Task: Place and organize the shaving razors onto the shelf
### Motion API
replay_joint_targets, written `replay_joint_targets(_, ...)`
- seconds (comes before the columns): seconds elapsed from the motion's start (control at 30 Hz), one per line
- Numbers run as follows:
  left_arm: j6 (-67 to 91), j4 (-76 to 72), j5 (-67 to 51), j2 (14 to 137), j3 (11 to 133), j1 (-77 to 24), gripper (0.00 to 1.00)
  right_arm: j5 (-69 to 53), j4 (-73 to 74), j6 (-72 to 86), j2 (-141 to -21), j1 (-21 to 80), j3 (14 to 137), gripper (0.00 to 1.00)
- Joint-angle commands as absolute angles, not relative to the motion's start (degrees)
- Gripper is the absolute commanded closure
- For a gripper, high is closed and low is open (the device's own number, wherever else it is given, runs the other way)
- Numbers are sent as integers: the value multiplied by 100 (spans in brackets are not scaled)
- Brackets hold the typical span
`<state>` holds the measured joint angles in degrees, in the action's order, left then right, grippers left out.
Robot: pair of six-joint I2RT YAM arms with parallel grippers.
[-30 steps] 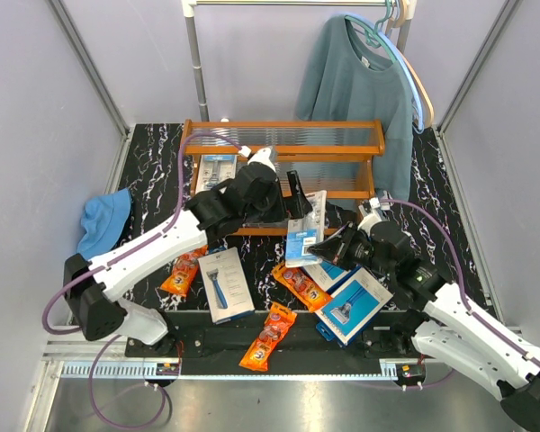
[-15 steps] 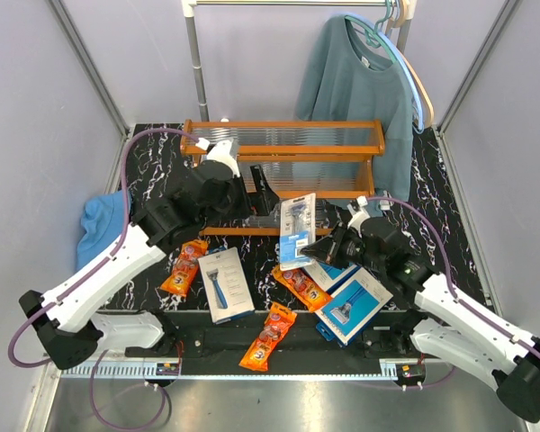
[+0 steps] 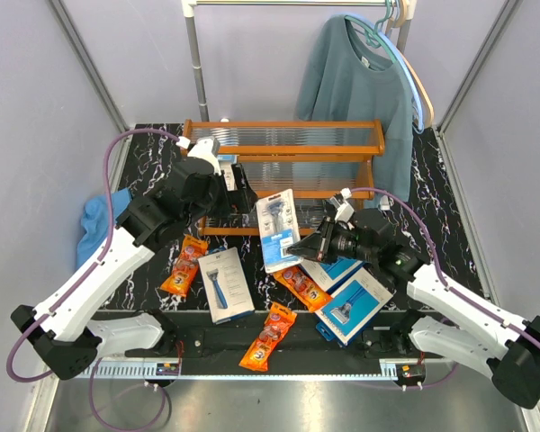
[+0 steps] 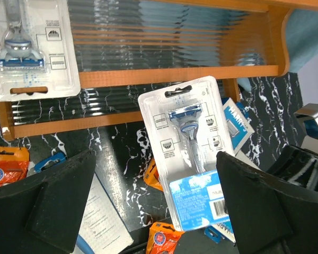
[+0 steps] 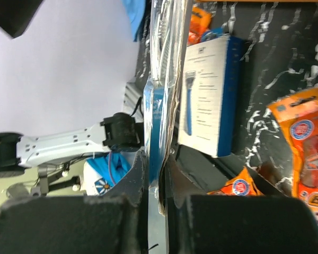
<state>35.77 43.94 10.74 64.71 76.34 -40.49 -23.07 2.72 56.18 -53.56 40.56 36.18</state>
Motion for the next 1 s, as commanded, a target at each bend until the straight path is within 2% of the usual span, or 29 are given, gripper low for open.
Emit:
replay_joint_targets(0.0,3366,4350,949,6354,7559,-3964,1,-2672,-456,5519,-5423,4148,3929,100)
replay_joint_targets(0.33,3235,4605,984,6214,7777,-3858,1,-1960,-1475,5853,-5589,4140,3779,100)
replay_joint_targets(0.63,3111,5027,1063,6082,8314,-3832,1,-1907,-2538,6204,-6582,4148,4034,100)
replay_joint_targets(0.97,3103,5177,1107,5810,8297,-3823,1,-1723,-3208,6345,-7303,4140,4236,100)
